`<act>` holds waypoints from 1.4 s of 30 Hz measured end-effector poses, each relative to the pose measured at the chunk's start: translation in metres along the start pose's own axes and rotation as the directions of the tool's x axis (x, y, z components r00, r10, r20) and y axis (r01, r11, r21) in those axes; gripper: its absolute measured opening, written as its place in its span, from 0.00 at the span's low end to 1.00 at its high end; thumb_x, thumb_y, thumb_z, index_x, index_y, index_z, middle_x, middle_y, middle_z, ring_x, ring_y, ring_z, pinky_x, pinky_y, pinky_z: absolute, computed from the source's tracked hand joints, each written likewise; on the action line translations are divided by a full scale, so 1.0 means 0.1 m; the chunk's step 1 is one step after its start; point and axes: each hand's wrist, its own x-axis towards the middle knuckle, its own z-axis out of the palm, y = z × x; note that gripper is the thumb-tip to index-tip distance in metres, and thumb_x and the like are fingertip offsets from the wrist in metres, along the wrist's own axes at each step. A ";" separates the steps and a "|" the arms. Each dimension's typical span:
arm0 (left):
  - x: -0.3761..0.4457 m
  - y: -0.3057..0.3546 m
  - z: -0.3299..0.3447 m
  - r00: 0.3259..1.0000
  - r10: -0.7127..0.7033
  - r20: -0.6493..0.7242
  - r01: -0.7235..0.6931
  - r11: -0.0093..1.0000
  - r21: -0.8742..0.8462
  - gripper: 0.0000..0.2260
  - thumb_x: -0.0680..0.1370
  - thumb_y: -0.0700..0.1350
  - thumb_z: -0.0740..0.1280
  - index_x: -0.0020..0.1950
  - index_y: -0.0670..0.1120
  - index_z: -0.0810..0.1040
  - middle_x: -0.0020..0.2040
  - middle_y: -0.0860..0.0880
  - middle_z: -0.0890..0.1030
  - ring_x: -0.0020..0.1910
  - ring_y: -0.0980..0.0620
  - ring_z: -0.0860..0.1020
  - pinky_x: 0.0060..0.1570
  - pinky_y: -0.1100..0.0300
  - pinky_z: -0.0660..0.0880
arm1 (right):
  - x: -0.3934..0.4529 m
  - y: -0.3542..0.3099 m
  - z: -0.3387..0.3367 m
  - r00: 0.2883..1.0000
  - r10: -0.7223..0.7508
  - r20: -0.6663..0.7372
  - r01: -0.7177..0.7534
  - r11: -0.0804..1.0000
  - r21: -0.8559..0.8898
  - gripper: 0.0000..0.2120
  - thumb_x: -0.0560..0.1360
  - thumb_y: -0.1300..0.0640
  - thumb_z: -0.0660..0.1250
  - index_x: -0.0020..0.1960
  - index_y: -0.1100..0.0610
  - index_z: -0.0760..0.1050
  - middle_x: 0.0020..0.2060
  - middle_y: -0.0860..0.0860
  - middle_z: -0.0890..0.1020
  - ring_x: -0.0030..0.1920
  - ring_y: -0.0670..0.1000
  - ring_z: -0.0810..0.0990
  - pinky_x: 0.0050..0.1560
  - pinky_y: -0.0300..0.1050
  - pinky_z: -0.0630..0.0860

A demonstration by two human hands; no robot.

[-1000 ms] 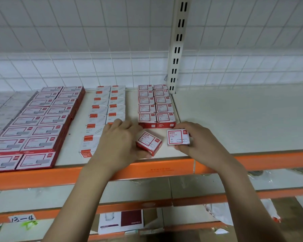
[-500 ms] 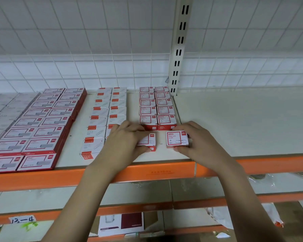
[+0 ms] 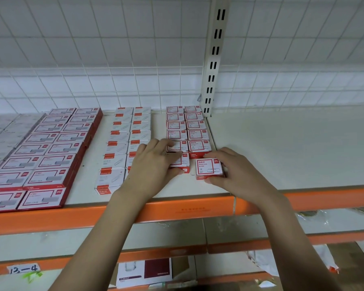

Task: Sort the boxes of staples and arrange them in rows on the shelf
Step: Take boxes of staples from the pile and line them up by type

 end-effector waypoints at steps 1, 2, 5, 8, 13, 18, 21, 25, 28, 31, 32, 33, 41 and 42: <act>-0.01 0.00 0.00 1.000 -0.006 -0.002 0.006 1.000 0.010 0.20 0.64 0.54 0.76 0.53 0.47 0.83 0.54 0.43 0.80 0.49 0.40 0.78 0.45 0.47 0.74 | 0.00 -0.01 0.00 1.000 0.003 0.004 -0.003 1.000 -0.002 0.25 0.71 0.53 0.71 0.66 0.46 0.68 0.58 0.43 0.73 0.59 0.41 0.70 0.58 0.34 0.67; -0.04 -0.01 -0.01 1.000 -0.014 -0.008 0.014 1.000 0.014 0.22 0.65 0.55 0.76 0.55 0.47 0.81 0.55 0.44 0.80 0.51 0.40 0.77 0.47 0.47 0.74 | 0.01 -0.01 0.01 1.000 0.006 0.008 -0.006 1.000 -0.004 0.25 0.72 0.52 0.71 0.66 0.47 0.68 0.59 0.43 0.73 0.60 0.41 0.70 0.59 0.35 0.67; -0.12 -0.03 -0.05 0.998 -0.050 -0.028 0.049 0.998 -0.025 0.23 0.69 0.54 0.73 0.60 0.47 0.78 0.55 0.46 0.79 0.53 0.42 0.76 0.50 0.47 0.72 | -0.01 -0.02 0.02 1.000 0.002 -0.005 -0.002 0.999 -0.045 0.25 0.72 0.52 0.70 0.67 0.48 0.67 0.63 0.44 0.73 0.62 0.44 0.69 0.62 0.38 0.65; -0.20 -0.06 -0.11 0.996 -0.073 -0.053 0.071 0.997 -0.030 0.19 0.69 0.51 0.74 0.58 0.46 0.80 0.52 0.47 0.80 0.51 0.43 0.76 0.49 0.47 0.71 | -0.03 -0.03 0.02 0.996 -0.042 -0.084 0.030 0.989 -0.143 0.22 0.72 0.51 0.70 0.65 0.50 0.71 0.62 0.46 0.74 0.62 0.48 0.68 0.61 0.40 0.62; -0.22 -0.06 -0.16 0.993 -0.073 -0.089 0.070 0.997 -0.040 0.17 0.67 0.48 0.76 0.55 0.45 0.81 0.50 0.47 0.81 0.49 0.42 0.77 0.47 0.47 0.73 | -0.01 -0.02 0.07 0.993 -0.044 -0.111 0.030 0.992 -0.122 0.17 0.71 0.56 0.71 0.60 0.52 0.77 0.59 0.47 0.76 0.60 0.50 0.72 0.60 0.39 0.64; -0.22 -0.07 -0.19 0.997 -0.039 -0.061 0.034 0.997 -0.073 0.18 0.67 0.50 0.75 0.54 0.46 0.81 0.50 0.48 0.81 0.50 0.43 0.77 0.47 0.47 0.72 | 0.04 -0.05 0.09 0.987 -0.016 -0.157 0.001 0.995 -0.099 0.16 0.72 0.57 0.71 0.60 0.53 0.77 0.57 0.48 0.75 0.57 0.48 0.73 0.59 0.40 0.69; -0.21 -0.08 -0.19 0.998 -0.042 -0.036 0.039 0.996 -0.084 0.18 0.68 0.52 0.74 0.55 0.47 0.81 0.52 0.49 0.81 0.52 0.44 0.76 0.50 0.47 0.72 | 0.06 -0.07 0.11 0.984 0.003 -0.176 -0.021 0.995 -0.100 0.16 0.72 0.57 0.70 0.60 0.53 0.77 0.56 0.49 0.74 0.56 0.48 0.74 0.57 0.38 0.69; -0.13 -0.09 -0.20 1.000 -0.017 -0.017 0.015 0.993 -0.114 0.18 0.70 0.52 0.72 0.58 0.48 0.79 0.55 0.49 0.79 0.55 0.44 0.75 0.54 0.47 0.70 | 0.12 -0.10 0.12 0.984 0.018 -0.178 -0.040 0.992 -0.119 0.16 0.72 0.57 0.70 0.60 0.54 0.77 0.56 0.49 0.74 0.57 0.48 0.73 0.57 0.36 0.67; -0.06 -0.08 -0.20 1.000 0.004 -0.021 -0.007 0.991 -0.130 0.17 0.72 0.54 0.69 0.58 0.47 0.79 0.55 0.48 0.79 0.56 0.44 0.75 0.54 0.47 0.70 | 0.10 -0.13 0.10 0.985 0.017 -0.174 -0.040 0.991 -0.127 0.17 0.73 0.56 0.70 0.61 0.54 0.76 0.57 0.50 0.74 0.57 0.49 0.74 0.58 0.41 0.70; 0.03 -0.04 -0.18 0.999 0.030 -0.037 -0.035 0.989 -0.145 0.17 0.73 0.53 0.67 0.57 0.46 0.80 0.55 0.47 0.80 0.55 0.43 0.76 0.53 0.46 0.71 | 0.02 -0.14 0.07 0.979 0.033 -0.201 -0.063 0.988 -0.143 0.19 0.74 0.51 0.68 0.64 0.53 0.73 0.59 0.49 0.75 0.58 0.49 0.74 0.56 0.39 0.68; 0.06 -0.02 -0.17 0.998 0.044 -0.047 -0.051 0.987 -0.155 0.17 0.73 0.53 0.67 0.57 0.46 0.80 0.55 0.47 0.81 0.55 0.42 0.76 0.53 0.45 0.71 | -0.02 -0.13 0.05 0.973 0.044 -0.226 -0.079 0.986 -0.149 0.19 0.75 0.50 0.67 0.65 0.53 0.73 0.59 0.49 0.76 0.58 0.49 0.74 0.55 0.38 0.66; 0.10 0.01 -0.16 0.997 0.062 -0.051 -0.070 0.984 -0.166 0.18 0.73 0.54 0.64 0.57 0.46 0.80 0.54 0.46 0.81 0.55 0.42 0.76 0.52 0.44 0.71 | -0.09 -0.10 0.03 0.966 0.056 -0.252 -0.098 0.983 -0.155 0.19 0.75 0.48 0.66 0.64 0.53 0.73 0.59 0.49 0.76 0.58 0.49 0.74 0.55 0.37 0.66; 0.44 0.62 -0.06 0.977 0.212 -0.022 -0.210 0.944 -0.256 0.17 0.73 0.54 0.64 0.57 0.47 0.79 0.54 0.48 0.79 0.55 0.43 0.75 0.52 0.48 0.69 | -0.77 0.31 -0.35 0.865 0.207 -0.458 -0.307 0.939 -0.155 0.15 0.76 0.53 0.66 0.61 0.56 0.75 0.55 0.51 0.79 0.57 0.52 0.75 0.55 0.37 0.66; 0.50 0.72 -0.04 0.972 0.233 -0.016 -0.228 0.936 -0.268 0.17 0.74 0.54 0.65 0.59 0.47 0.78 0.55 0.48 0.79 0.57 0.43 0.74 0.54 0.48 0.67 | -0.85 0.37 -0.41 0.848 0.221 -0.482 -0.329 0.932 -0.153 0.15 0.75 0.54 0.66 0.61 0.56 0.75 0.55 0.52 0.78 0.57 0.52 0.75 0.55 0.38 0.67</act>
